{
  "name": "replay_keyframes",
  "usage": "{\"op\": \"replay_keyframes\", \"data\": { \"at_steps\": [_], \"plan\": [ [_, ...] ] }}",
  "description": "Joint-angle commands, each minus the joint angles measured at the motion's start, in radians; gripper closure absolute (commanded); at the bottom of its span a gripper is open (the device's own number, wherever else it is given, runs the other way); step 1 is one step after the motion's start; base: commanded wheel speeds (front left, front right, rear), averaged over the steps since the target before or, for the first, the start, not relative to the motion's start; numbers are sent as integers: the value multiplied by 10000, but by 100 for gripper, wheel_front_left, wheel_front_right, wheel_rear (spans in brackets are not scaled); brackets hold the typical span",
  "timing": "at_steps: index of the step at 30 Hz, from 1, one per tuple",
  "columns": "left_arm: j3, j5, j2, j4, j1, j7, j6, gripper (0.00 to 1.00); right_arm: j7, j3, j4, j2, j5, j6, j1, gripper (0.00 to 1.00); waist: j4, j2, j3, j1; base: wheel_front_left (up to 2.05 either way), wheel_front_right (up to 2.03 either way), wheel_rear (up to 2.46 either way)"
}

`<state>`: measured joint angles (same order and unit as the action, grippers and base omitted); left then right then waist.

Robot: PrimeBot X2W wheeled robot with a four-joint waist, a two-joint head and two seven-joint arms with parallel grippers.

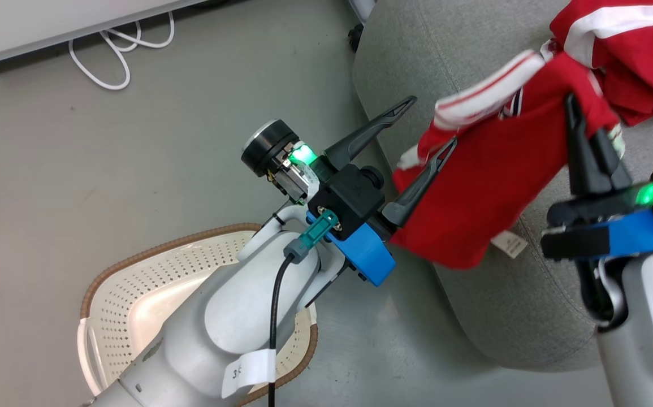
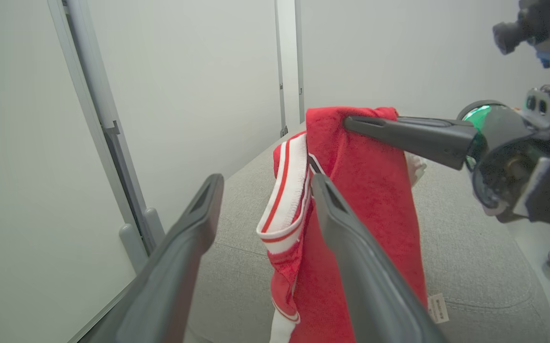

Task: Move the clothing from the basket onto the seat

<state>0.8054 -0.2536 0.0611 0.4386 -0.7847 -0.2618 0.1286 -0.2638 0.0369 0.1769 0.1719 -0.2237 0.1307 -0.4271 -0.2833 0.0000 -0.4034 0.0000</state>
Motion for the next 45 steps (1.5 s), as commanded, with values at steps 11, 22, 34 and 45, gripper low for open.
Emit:
{"op": "replay_keyframes", "data": {
  "at_steps": [11, 22, 34, 45],
  "plan": [
    [-167, 281, 153, -136, -454, -48, -30, 0, -12, -231, -489, 1127, 286, 1, -2932, 100, 175, 0, -1118, 0, 0, 0, 0],
    [-223, 591, 504, -151, -1368, 53, -44, 0, -11, -2394, -307, 3091, 396, 1, -6075, 100, 82, 0, -2858, 0, 0, 0, 0],
    [-126, 677, 811, -379, -1908, 250, -59, 0, -11, -4662, 1191, 4342, 618, 1, -5983, 100, -178, 0, -3945, 0, 0, 0, 0],
    [-19, 620, 914, -585, -2091, 385, -93, 0, -11, -4974, 2112, 3253, 1278, 1, -4852, 100, -171, 0, -4305, 0, 0, 0, 0]
  ]
}}
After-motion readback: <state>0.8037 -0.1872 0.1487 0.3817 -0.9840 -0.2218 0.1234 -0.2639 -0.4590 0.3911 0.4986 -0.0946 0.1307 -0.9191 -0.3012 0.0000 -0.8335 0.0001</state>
